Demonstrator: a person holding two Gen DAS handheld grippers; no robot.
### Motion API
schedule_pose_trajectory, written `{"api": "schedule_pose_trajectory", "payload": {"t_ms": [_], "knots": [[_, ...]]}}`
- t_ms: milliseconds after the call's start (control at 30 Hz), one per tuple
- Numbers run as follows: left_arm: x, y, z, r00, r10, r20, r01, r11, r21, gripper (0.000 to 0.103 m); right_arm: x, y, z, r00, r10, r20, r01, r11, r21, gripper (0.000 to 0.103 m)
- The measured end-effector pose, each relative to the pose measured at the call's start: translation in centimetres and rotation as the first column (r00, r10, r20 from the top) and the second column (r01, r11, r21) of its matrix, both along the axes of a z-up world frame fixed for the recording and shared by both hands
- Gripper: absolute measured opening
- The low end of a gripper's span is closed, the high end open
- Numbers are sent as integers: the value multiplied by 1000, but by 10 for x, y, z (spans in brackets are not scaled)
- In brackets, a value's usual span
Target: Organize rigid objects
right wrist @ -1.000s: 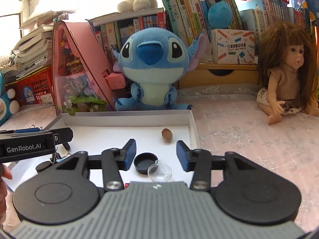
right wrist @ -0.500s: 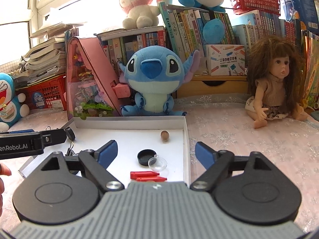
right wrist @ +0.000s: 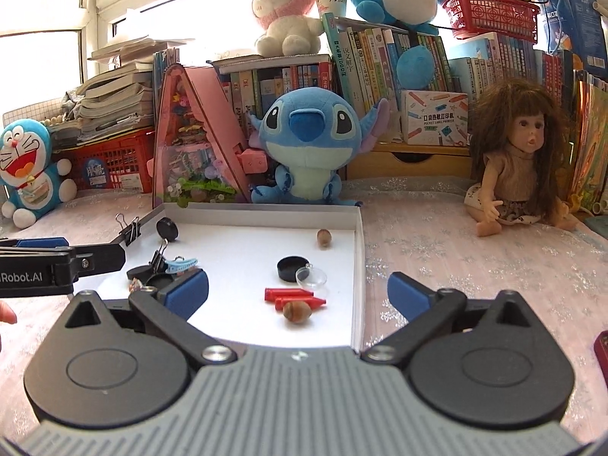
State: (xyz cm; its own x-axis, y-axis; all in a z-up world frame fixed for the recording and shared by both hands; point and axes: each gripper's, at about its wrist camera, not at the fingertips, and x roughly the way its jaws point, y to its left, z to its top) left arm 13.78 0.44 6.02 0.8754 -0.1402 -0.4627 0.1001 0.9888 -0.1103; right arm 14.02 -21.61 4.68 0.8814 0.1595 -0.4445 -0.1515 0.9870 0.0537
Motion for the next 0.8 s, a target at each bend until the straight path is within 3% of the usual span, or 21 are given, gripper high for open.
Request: {"api": "schedule_pose_trajectory", "payload": {"t_ms": [333, 800], "knots": [[-27, 4, -15, 999, -12, -35, 13, 1000, 20, 92, -15, -1, -13, 999, -6, -47, 6, 1000, 5, 103], [-33, 10, -37, 996, 26, -91, -23, 999, 33, 94, -24, 5, -30, 993, -18, -116, 17, 1000, -14, 103]]}}
